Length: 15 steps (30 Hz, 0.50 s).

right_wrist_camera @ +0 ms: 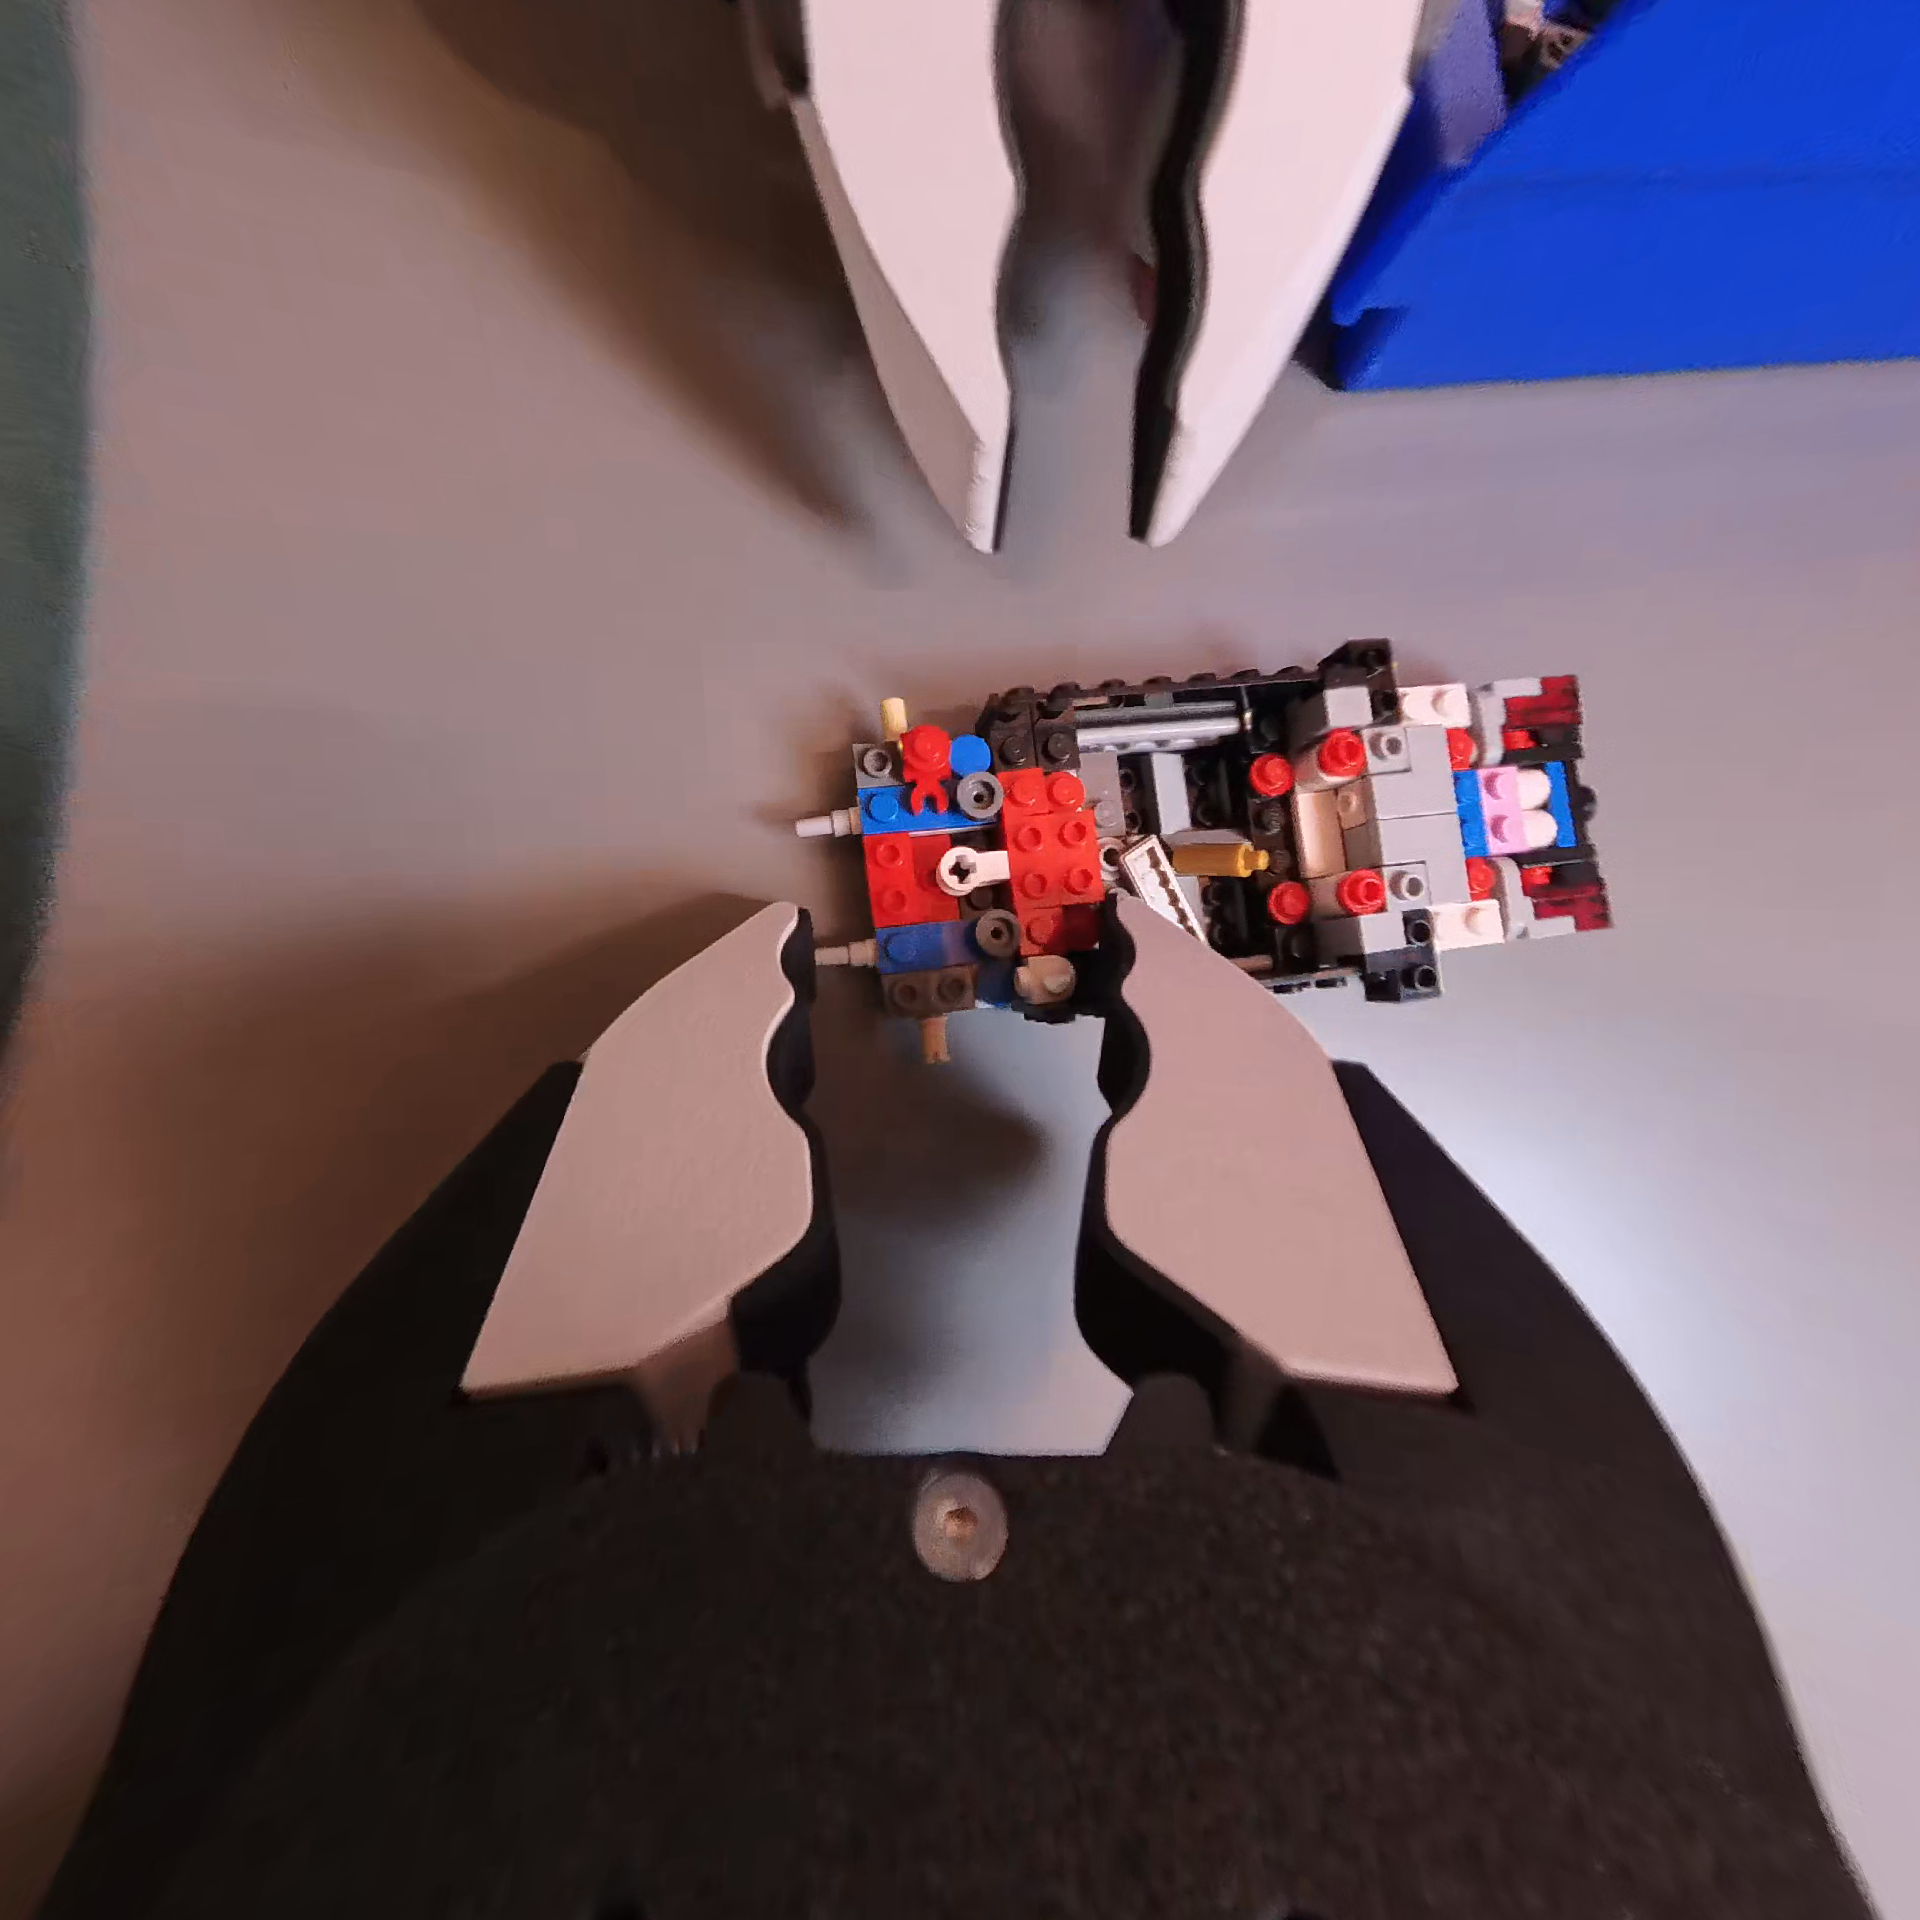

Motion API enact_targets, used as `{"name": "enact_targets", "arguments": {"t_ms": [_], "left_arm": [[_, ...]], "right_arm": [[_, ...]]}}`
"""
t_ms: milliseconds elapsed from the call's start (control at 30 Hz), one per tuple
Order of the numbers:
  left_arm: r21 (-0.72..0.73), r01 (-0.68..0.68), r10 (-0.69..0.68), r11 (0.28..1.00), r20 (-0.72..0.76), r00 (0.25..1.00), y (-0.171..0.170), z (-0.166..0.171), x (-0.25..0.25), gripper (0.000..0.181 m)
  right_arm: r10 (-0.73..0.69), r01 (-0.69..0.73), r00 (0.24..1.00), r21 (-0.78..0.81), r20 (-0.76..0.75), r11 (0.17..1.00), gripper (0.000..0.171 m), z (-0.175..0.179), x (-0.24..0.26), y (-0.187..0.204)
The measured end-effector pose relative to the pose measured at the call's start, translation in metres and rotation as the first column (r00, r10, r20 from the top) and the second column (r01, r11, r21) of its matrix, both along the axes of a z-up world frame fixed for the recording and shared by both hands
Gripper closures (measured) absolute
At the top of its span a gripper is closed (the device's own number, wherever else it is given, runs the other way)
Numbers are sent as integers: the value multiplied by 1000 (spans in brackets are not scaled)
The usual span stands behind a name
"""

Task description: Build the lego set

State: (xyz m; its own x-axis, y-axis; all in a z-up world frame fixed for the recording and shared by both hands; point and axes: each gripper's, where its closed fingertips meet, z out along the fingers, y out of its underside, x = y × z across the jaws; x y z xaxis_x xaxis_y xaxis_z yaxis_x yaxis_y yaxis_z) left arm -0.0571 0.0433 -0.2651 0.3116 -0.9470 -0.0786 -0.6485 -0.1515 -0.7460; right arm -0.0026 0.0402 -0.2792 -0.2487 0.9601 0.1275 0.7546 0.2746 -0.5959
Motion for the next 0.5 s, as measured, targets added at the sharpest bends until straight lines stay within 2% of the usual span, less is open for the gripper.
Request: {"name": "enact_targets", "arguments": {"t_ms": [67, 200, 367, 500], "left_arm": [[-6, 18, -18, 1000, 12, 1000, -3, -2, 4, 153], [-11, 44, -44, 999, 28, 999, -7, -3, 13, 151], [3, 52, -52, 999, 35, 998, -8, -2, 15, 152], [32, 48, -50, 998, 47, 998, -7, 3, 18, 156]], "right_arm": [[23, -23, 1000, -14, -16, 1000, 123, 1, 0, -6], [28, -33, 998, -84, -59, 996, 118, 6, 2, -13], [-26, -14, 983, -213, -182, 977, 119, 29, 4, -9], [-125, 76, 966, -214, -227, 974, 135, 33, -3, 10]]}}
